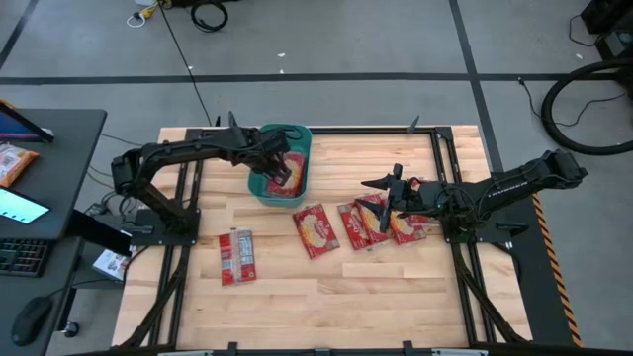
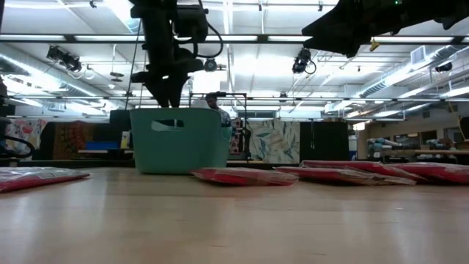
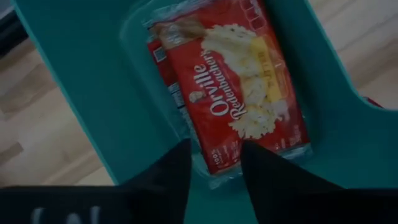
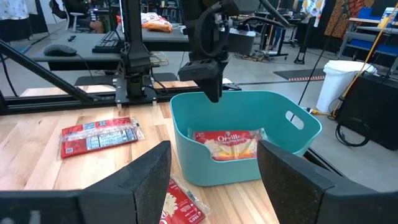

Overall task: Sort popcorn bags into baskets
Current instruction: Put the red popcorn bag into the green bin

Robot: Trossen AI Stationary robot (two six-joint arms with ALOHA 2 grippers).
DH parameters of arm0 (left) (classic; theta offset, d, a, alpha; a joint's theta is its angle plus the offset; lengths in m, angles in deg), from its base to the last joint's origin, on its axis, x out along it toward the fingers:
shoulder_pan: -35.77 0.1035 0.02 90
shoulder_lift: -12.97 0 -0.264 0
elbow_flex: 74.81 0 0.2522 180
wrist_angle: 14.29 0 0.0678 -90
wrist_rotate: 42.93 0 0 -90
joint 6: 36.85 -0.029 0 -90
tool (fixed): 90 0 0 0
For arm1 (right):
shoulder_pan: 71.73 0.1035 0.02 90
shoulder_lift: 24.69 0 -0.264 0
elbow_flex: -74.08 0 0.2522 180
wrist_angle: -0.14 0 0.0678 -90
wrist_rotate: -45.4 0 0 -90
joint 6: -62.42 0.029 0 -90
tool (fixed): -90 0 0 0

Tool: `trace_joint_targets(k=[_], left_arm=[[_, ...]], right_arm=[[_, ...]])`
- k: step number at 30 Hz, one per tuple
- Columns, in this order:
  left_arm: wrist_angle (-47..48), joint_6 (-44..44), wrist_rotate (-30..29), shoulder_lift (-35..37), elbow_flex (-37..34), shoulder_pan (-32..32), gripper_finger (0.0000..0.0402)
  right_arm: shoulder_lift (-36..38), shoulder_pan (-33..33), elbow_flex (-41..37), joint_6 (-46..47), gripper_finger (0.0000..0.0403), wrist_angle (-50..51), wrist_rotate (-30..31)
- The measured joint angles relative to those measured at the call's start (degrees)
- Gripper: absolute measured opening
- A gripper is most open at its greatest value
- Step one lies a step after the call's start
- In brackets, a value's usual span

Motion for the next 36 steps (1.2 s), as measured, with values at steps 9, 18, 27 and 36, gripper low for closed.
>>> trace_joint_targets(k=[9,18,27,36], left_arm=[[-2.7,-16.5,2.5,0.1,2.8,-4.5,0.0176],[-12.4,-28.3,2.4,0.1,7.7,-14.6,0.0176],[-12.7,-30.4,2.4,-0.3,6.7,-24.5,0.0176],[-13.6,-30.7,1.3,-0.3,-0.2,-34.9,0.0176]], right_arm=[[0.0,0.0,0.0,0.0,0.0242,0.0,0.0],[0.0,0.0,0.0,0.0,0.0242,0.0,0.0],[0.0,0.0,0.0,0.0,0.0242,0.0,0.0],[0.0,0.0,0.0,0.5,0.0242,0.0,0.0]])
